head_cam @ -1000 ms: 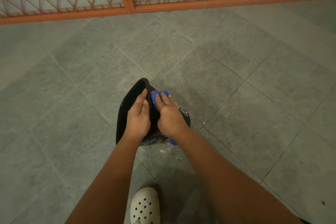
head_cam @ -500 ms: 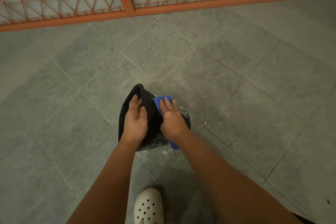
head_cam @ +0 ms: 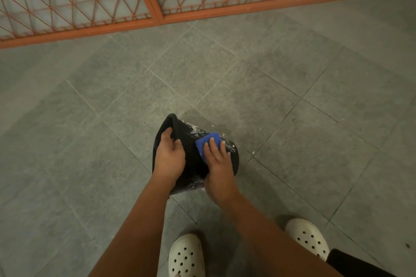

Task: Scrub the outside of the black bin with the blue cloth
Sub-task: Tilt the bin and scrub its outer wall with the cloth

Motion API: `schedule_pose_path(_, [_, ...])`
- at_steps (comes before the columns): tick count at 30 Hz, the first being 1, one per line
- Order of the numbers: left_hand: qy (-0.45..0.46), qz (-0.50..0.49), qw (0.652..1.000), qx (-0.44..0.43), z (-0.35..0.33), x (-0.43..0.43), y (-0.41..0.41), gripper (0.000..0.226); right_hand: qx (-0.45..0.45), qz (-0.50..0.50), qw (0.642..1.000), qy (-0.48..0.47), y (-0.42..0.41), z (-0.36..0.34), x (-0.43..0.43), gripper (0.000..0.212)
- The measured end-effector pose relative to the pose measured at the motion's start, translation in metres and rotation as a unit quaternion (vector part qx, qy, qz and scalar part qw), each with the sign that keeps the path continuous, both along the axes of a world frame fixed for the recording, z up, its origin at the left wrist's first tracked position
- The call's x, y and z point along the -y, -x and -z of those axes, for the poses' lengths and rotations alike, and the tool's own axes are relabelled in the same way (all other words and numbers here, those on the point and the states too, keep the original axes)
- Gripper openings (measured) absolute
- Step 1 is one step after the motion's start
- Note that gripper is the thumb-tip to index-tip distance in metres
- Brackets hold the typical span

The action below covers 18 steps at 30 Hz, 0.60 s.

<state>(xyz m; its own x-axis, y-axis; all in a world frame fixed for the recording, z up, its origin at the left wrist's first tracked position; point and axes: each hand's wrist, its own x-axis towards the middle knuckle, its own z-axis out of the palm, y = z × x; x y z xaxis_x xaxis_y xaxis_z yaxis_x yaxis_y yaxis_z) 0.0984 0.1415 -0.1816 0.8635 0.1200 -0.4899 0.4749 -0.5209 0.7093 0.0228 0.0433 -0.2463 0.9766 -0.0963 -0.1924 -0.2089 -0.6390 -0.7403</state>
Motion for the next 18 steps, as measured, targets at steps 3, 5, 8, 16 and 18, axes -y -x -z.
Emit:
schedule_pose_path(3, [0.016,0.002,1.000,0.017,-0.001,0.003,0.005,0.049,0.011,0.017,1.000,0.004,0.009,-0.001,-0.002,0.081])
schedule_pose_path(5, [0.003,0.019,0.999,0.037,0.002,0.006,0.007,0.045,0.013,0.030,0.999,-0.015,0.012,-0.004,-0.012,0.077])
schedule_pose_path(8, [-0.013,0.021,0.998,0.060,0.004,0.010,0.012,0.041,0.036,0.008,0.999,-0.013,0.008,-0.003,-0.017,0.068])
schedule_pose_path(16, [-0.015,0.043,0.994,0.097,0.006,0.005,0.018,0.041,-0.030,0.038,0.999,-0.023,0.017,0.012,0.000,0.081])
schedule_pose_path(18, [0.003,0.032,0.995,0.094,0.008,0.002,0.018,0.045,-0.025,0.034,0.998,-0.048,0.022,0.009,-0.011,0.077])
